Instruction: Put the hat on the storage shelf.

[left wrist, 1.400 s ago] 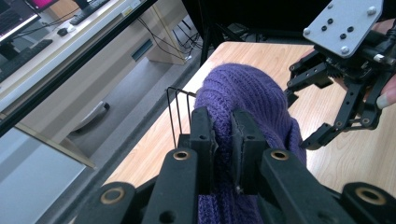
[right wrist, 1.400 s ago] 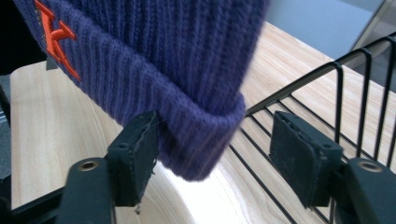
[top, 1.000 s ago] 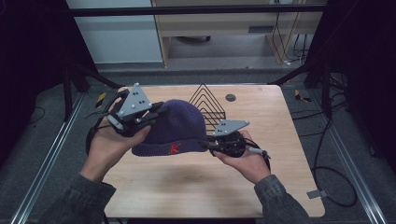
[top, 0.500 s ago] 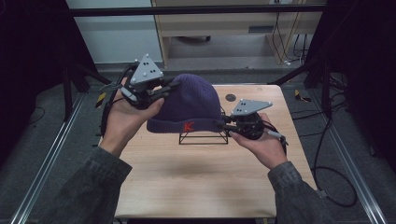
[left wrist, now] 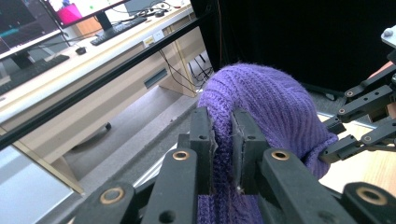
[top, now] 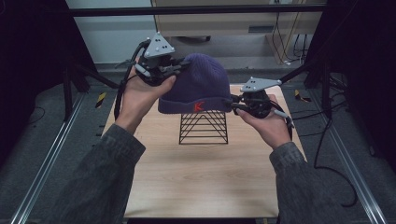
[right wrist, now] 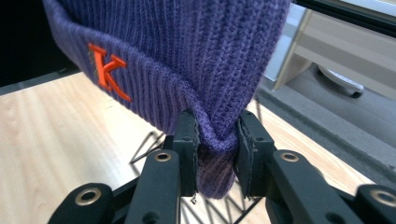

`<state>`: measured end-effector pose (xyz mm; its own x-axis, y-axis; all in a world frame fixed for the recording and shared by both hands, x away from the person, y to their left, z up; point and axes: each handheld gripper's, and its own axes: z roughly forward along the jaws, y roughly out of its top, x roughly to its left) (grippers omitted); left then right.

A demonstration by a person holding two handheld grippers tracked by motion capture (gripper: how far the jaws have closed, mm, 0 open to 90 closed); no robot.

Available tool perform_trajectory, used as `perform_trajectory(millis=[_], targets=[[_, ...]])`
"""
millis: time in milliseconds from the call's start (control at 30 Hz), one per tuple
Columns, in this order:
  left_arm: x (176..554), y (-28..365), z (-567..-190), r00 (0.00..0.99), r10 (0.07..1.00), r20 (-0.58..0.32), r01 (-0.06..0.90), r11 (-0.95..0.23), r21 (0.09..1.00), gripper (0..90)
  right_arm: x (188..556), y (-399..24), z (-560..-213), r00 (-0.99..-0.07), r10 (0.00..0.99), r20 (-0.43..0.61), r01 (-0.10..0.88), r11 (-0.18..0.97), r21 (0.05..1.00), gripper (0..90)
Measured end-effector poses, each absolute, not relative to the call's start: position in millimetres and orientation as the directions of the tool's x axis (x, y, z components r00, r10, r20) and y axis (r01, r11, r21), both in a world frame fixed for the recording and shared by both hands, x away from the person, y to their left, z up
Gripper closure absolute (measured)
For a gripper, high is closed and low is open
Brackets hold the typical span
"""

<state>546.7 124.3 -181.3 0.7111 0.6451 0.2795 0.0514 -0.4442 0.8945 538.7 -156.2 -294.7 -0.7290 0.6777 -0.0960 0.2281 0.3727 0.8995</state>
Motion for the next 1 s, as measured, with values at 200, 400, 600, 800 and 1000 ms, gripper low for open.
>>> perform_trajectory(millis=[200,400,600,800,1000], targets=[[570,121,-190,0.712,0.649,0.268,0.065,-0.440,0.896,80.0,556,-157,-299,-0.711,0.697,-0.093,0.248,0.371,0.895,72.3],[582,112,-199,0.720,0.645,0.254,0.076,-0.438,0.896,80.0,565,-156,-308,-0.702,0.708,-0.085,0.270,0.374,0.887,72.2],[584,103,-202,0.725,0.638,0.258,0.083,-0.454,0.887,80.0,563,-167,-314,-0.697,0.714,-0.072,0.291,0.373,0.881,72.3],[586,97,-207,0.726,0.638,0.257,0.093,-0.462,0.882,79.9,561,-173,-318,-0.696,0.715,-0.066,0.300,0.373,0.878,72.3],[590,95,-215,0.725,0.638,0.260,0.106,-0.476,0.873,79.9,561,-173,-327,-0.700,0.711,-0.066,0.319,0.394,0.862,71.9]])
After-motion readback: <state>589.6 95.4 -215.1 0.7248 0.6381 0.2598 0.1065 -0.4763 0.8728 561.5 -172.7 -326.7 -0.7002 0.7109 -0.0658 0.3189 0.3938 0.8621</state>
